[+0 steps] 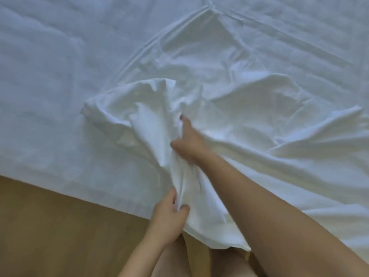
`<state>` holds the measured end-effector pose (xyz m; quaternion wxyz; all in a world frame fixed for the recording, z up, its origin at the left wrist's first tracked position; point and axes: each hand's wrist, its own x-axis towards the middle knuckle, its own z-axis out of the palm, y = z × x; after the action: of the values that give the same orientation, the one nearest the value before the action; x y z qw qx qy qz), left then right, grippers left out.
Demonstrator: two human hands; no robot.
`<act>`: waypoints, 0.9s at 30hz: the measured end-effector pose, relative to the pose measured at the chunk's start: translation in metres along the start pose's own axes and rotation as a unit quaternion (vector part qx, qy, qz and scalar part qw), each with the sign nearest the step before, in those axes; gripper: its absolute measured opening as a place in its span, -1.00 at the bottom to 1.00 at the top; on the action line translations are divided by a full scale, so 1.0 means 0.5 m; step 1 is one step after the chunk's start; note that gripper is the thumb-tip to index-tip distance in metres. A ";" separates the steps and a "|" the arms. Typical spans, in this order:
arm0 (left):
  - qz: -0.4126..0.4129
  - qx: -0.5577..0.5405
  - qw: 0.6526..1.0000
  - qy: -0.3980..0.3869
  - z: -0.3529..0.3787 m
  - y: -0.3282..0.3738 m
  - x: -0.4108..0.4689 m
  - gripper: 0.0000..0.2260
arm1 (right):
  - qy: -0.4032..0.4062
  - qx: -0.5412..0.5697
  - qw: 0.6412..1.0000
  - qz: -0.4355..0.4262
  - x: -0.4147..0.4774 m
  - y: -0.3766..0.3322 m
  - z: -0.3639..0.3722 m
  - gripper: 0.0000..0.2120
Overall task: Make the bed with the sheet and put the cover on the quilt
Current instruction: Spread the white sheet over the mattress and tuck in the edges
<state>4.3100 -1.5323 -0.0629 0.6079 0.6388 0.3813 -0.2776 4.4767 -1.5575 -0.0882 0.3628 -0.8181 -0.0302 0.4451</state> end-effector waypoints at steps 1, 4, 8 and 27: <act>-0.034 -0.085 0.995 0.033 -0.036 -0.011 0.006 -0.74 | -0.040 -0.016 0.999 -0.002 -0.008 -0.005 0.045 -0.26; -0.087 -0.319 0.935 0.125 -0.163 -0.012 0.058 -0.67 | -0.177 -0.131 0.974 -0.048 -0.042 0.009 0.136 -0.35; -0.044 -0.211 0.971 0.100 -0.242 0.014 0.136 -0.40 | -0.257 -0.269 0.927 -0.044 -0.072 0.050 0.178 -0.49; 0.021 -0.092 0.982 0.164 -0.164 -0.042 0.159 -0.32 | 0.039 0.149 0.983 0.096 -0.003 -0.005 0.146 -0.51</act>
<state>4.3278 -1.4398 -0.1312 0.5988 0.6248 0.4866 -0.1196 4.4219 -1.5151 -0.1104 0.4376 -0.7704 0.1292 0.4453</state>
